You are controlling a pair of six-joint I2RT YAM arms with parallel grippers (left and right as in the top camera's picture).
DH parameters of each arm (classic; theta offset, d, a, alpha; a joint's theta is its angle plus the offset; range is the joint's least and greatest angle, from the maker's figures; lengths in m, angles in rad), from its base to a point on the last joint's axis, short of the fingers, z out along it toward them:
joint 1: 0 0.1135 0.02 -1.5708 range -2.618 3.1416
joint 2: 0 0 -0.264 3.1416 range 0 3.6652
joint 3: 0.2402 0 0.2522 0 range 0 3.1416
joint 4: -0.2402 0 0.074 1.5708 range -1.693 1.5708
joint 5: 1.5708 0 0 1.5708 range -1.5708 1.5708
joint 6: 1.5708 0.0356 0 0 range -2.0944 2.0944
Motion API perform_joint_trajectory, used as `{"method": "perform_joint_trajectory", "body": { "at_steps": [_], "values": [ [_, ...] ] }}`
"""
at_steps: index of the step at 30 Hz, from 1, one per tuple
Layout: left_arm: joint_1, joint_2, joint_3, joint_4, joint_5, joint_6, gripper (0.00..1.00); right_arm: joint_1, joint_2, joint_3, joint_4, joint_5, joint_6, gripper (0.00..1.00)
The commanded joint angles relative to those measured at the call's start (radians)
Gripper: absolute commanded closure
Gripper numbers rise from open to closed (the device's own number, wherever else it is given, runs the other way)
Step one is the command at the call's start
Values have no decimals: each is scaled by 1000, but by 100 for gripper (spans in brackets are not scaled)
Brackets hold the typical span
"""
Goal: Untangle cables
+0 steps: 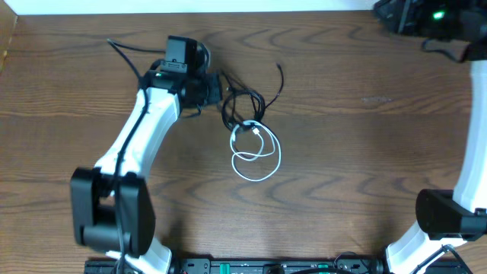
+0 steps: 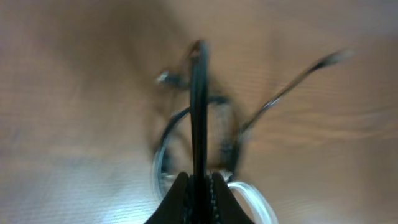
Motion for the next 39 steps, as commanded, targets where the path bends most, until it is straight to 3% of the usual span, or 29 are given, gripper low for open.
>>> {"method": "perform_joint_trajectory", "body": {
  "at_steps": [1,9,21,31,39],
  "values": [
    [0,-144,6,73,99,-26,93,53,2,-91,3,-10,-70,55],
    [0,-266,6,130,105,-187,92,167,2,-283,76,-10,-154,42],
    [0,-287,6,212,151,-367,93,321,2,-552,328,-93,-153,37],
    [0,-287,6,389,140,-581,93,414,2,-670,455,-93,-153,37],
    [0,-286,6,440,84,-713,93,461,2,-770,616,-80,-67,46]
  ]
}}
